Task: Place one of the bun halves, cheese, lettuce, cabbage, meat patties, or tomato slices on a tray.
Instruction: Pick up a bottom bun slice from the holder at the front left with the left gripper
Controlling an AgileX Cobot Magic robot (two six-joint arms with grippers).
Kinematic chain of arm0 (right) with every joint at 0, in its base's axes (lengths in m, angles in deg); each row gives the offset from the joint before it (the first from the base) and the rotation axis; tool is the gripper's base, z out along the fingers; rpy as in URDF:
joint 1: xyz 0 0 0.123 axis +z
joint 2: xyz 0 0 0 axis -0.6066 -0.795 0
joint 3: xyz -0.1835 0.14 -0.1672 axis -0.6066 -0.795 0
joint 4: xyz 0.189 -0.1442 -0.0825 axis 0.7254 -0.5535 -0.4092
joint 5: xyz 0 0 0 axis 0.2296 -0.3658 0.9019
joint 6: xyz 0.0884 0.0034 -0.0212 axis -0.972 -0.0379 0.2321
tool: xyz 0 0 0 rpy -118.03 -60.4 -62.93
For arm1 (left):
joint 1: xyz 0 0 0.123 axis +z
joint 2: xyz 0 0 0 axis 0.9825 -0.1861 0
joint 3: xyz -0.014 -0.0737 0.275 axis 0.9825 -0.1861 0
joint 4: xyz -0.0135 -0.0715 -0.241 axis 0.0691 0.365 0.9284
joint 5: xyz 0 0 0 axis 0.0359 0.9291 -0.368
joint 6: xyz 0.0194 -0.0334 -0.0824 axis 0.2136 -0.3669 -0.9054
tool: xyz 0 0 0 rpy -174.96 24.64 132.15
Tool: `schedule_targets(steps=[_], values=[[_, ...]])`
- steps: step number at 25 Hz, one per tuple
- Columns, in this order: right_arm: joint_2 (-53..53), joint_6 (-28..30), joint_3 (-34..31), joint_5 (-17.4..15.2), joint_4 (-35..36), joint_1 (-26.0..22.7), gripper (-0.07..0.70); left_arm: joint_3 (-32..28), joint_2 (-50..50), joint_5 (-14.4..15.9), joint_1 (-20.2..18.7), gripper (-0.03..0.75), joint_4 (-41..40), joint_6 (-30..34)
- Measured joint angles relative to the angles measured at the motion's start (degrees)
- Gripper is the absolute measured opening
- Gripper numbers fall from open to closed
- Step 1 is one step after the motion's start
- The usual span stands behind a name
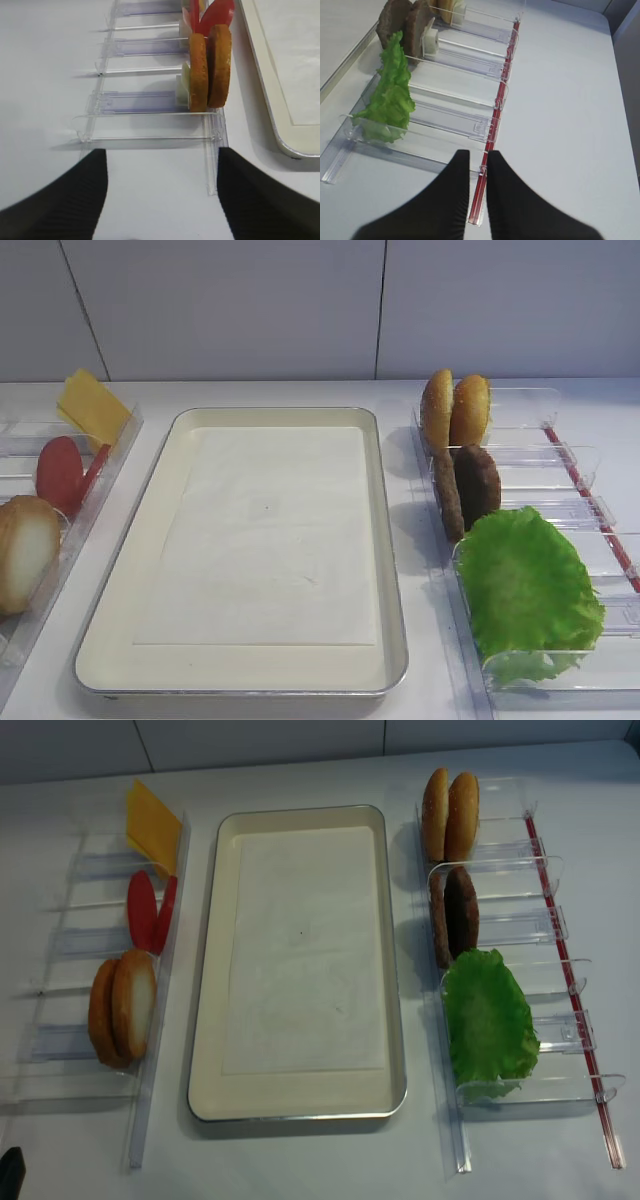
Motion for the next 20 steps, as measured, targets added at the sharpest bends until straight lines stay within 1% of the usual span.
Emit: schedule_targets(steps=[20], values=[[0.0,0.0,0.0,0.0,0.0,0.0,0.141,0.0,0.0,0.0,0.0,0.473,0.0,0.0]])
